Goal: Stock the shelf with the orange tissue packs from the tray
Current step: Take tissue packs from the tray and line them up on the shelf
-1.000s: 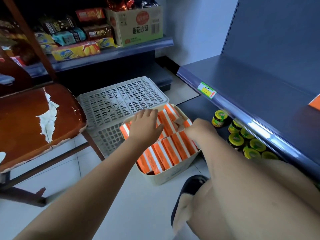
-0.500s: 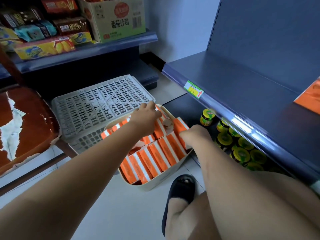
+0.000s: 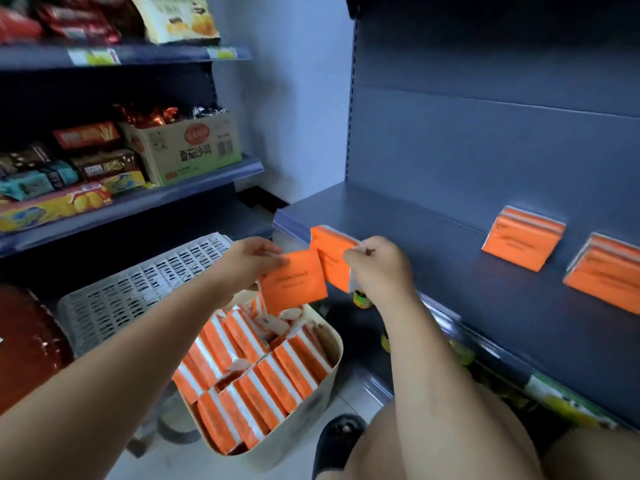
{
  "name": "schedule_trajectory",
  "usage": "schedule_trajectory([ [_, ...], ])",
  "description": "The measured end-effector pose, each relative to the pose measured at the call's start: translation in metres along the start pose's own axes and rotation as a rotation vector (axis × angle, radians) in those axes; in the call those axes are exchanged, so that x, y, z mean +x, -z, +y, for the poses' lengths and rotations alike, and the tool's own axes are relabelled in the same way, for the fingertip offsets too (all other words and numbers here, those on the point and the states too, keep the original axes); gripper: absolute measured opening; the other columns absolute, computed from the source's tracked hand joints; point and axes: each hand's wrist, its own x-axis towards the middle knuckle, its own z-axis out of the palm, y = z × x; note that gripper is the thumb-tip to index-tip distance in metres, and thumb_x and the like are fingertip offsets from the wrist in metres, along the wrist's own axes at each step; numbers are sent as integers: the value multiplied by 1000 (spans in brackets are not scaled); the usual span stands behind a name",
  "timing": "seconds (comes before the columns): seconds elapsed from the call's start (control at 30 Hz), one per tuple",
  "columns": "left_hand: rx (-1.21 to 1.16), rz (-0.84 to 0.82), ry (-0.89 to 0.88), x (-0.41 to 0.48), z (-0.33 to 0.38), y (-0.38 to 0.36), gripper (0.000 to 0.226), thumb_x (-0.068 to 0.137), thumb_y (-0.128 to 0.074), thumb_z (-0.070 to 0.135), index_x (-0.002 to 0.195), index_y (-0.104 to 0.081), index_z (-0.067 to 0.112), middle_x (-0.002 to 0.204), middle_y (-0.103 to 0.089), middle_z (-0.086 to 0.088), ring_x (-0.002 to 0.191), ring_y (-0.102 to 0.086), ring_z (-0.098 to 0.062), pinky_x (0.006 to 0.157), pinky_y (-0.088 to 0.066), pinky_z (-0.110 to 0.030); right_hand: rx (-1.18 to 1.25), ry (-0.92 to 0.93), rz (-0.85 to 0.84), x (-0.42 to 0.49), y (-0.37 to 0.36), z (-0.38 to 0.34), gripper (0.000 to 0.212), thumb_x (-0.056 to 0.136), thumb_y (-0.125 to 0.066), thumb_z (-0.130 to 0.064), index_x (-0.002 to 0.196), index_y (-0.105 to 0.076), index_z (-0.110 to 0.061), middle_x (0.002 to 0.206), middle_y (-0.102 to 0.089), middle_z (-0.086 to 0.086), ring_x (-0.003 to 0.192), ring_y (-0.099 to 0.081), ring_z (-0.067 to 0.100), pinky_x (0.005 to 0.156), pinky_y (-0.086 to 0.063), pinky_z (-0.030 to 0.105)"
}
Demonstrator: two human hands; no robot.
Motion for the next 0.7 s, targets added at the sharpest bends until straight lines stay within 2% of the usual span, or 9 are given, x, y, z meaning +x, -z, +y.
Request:
schedule_trajectory([
  [0.1, -170, -38, -13, -16, 30, -15, 12, 93, -73, 18, 105, -71, 17, 88, -70, -1, 79, -66, -15, 72, -55, -34, 106, 67, 65, -7, 44, -8, 19, 85, -57, -28, 84, -61, -9, 52, -64, -8, 55, -57, 17, 60, -47, 33],
  [0.17, -237, -79, -44, -25, 53, -31, 14, 94, -66, 9, 100, -73, 20, 88, -72, -2, 82, -68, -18, 81, -55, -41, 120, 96, 49, -10, 78, -3, 16, 82, -55, -27, 84, -62, -13, 60, -71, 0, 61, -62, 22, 65, -50, 36],
  [0.27, -252, -211, -95, -39, 87, -66, 26, 85, -64, 6, 107, -72, 16, 91, -73, -5, 76, -69, -15, 77, -56, -37, 110, 109, 76, -15, 133, 20, 17, 73, -57, -31, 84, -62, -19, 68, -72, 4, 71, -67, 24, 78, -58, 49],
  [0.33, -244, -289, -127, -47, 107, -96, 41, 72, -62, 13, 112, -72, 14, 93, -73, -3, 79, -69, -15, 80, -56, -37, 87, 115, 112, -23, 172, 43, 15, 75, -59, -27, 85, -64, -17, 64, -70, -1, 67, -64, 15, 79, -57, 46],
  [0.4, -238, -327, -168, -53, 123, -130, 46, 69, -64, 15, 115, -71, 13, 98, -73, -4, 88, -69, -19, 87, -56, -44, 50, 120, 165, -34, 209, 67, 9, 81, -63, -18, 89, -67, -15, 65, -68, -6, 63, -58, 11, 74, -51, 37],
  [0.47, -204, -367, -220, -57, 139, -168, 44, 70, -65, 15, 114, -71, 13, 98, -73, -4, 88, -69, -20, 86, -57, -47, 37, 69, 214, -45, 247, 92, 8, 84, -65, -12, 91, -69, -13, 68, -66, -3, 65, -57, 11, 73, -51, 40],
  [0.53, -173, -420, -274, -62, 155, -210, 36, 74, -67, 12, 110, -72, 14, 96, -73, -3, 85, -70, -18, 83, -57, -42, 26, 6, 265, -55, 282, 114, 16, 81, -64, -18, 94, -70, -10, 74, -68, 6, 68, -59, 14, 75, -55, 45],
  [0.6, -181, -461, -308, -70, 170, -252, 26, 86, -67, 2, 110, -72, 11, 96, -72, -4, 82, -70, -14, 79, -57, -36, -1, -48, 319, -63, 315, 131, 24, 77, -61, -27, 94, -71, -12, 83, -72, 11, 73, -64, 19, 74, -54, 39],
  [0.7, -175, -503, -340, -82, 183, -307, 26, 94, -59, -8, 114, -70, 5, 99, -70, -7, 85, -68, -16, 79, -56, -34, -34, -122, 398, -74, 363, 152, 21, 81, -63, -29, 95, -72, -16, 89, -74, 6, 88, -70, 25, 83, -55, 38],
])
